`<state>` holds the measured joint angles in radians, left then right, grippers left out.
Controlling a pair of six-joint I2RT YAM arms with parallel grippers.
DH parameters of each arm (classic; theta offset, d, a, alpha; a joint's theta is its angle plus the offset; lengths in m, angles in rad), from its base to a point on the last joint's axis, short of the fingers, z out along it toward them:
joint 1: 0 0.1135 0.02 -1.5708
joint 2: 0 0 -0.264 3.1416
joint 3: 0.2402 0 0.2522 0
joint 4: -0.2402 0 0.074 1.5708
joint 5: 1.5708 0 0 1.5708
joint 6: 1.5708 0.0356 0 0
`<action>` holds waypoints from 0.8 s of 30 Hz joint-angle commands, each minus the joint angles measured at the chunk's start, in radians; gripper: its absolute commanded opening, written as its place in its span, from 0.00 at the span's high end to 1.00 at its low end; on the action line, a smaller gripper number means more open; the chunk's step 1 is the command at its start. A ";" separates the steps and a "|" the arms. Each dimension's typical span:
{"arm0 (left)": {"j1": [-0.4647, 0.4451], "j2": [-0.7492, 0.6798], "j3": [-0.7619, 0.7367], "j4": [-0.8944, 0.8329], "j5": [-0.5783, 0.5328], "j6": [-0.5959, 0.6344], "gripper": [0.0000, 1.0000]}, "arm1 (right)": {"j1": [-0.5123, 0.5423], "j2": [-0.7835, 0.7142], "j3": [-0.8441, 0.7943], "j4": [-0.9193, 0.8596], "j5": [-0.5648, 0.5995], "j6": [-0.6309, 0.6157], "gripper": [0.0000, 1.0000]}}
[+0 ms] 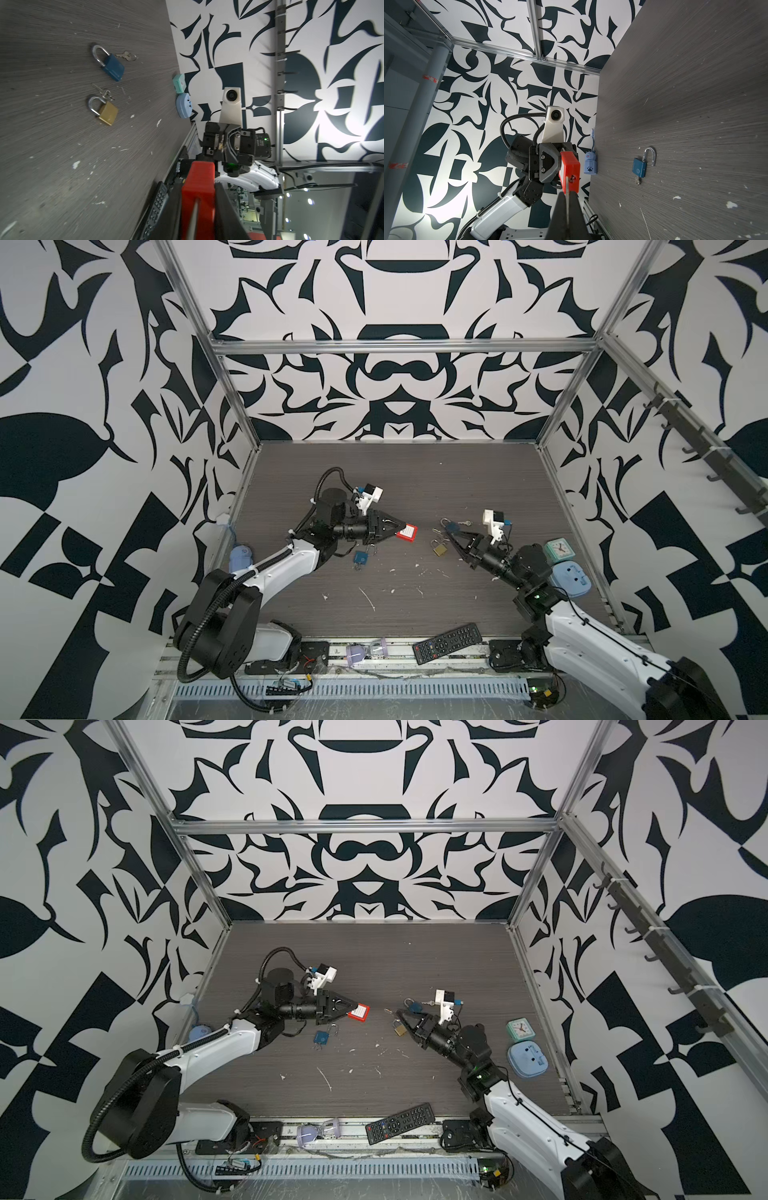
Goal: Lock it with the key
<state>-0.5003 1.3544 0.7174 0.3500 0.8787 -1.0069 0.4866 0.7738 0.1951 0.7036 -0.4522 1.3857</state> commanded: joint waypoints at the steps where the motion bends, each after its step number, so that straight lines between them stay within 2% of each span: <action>1: -0.003 -0.025 0.109 -0.324 -0.062 0.268 1.00 | -0.005 -0.062 0.064 -0.210 0.040 -0.100 1.00; 5: -0.004 0.063 0.246 -0.631 -0.099 0.495 1.00 | -0.005 -0.108 0.113 -0.410 0.126 -0.194 1.00; 8: -0.011 0.158 0.312 -0.727 -0.034 0.604 1.00 | -0.005 -0.082 0.145 -0.476 0.122 -0.240 1.00; 10: -0.017 0.204 0.327 -0.726 -0.008 0.636 1.00 | -0.005 -0.057 0.162 -0.508 0.122 -0.257 1.00; 16: -0.062 0.368 0.460 -0.873 -0.126 0.771 1.00 | -0.005 -0.040 0.146 -0.500 0.150 -0.280 1.00; 24: -0.088 0.563 0.663 -0.996 -0.167 0.855 1.00 | -0.006 -0.017 0.131 -0.468 0.164 -0.292 1.00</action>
<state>-0.5858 1.8790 1.3128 -0.5442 0.7322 -0.2279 0.4839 0.7456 0.3187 0.1867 -0.3058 1.1183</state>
